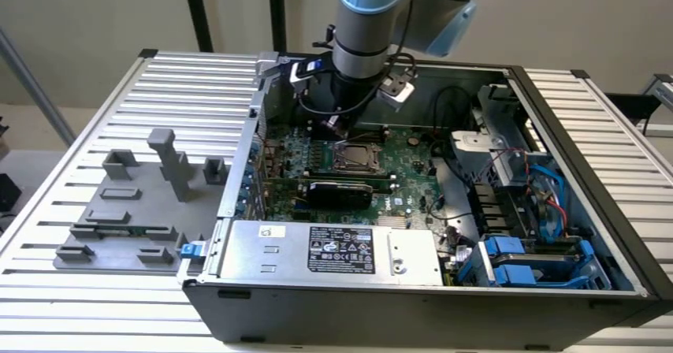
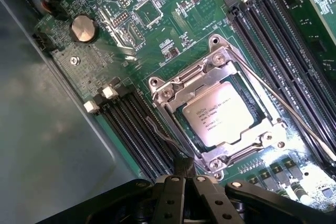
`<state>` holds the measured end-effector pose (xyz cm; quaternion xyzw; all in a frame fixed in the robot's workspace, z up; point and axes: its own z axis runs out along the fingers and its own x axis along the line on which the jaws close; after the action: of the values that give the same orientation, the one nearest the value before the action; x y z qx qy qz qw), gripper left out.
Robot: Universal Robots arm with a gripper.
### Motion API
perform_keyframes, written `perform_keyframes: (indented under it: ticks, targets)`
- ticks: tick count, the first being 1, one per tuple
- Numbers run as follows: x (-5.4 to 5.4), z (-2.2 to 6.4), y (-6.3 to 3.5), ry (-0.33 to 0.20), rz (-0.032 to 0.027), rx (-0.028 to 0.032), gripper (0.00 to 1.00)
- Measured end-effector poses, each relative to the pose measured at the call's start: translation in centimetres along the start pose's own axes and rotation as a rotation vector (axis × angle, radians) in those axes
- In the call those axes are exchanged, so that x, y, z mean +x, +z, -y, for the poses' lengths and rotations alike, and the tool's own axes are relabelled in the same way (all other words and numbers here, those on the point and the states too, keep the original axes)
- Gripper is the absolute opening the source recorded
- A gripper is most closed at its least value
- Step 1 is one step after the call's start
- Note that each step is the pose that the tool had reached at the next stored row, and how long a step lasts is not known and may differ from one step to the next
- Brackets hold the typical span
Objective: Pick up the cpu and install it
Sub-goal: 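Install the first cpu locking lever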
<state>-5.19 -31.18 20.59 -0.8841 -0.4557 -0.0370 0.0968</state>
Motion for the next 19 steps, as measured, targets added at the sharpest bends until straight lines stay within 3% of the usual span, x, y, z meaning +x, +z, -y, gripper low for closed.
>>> perform_keyframes:
  ticks: [7, 10, 19]
  targets:
    - [0.6, -0.95, 0.12, 0.0, 0.0019, -0.0013, 0.11]
    - [1.1, -1.66, 0.3, 0.0, 0.0063, -0.0044, 0.11]
    - [1.7, -2.67, 0.35, 0.0, 0.0064, -0.0039, 0.11]
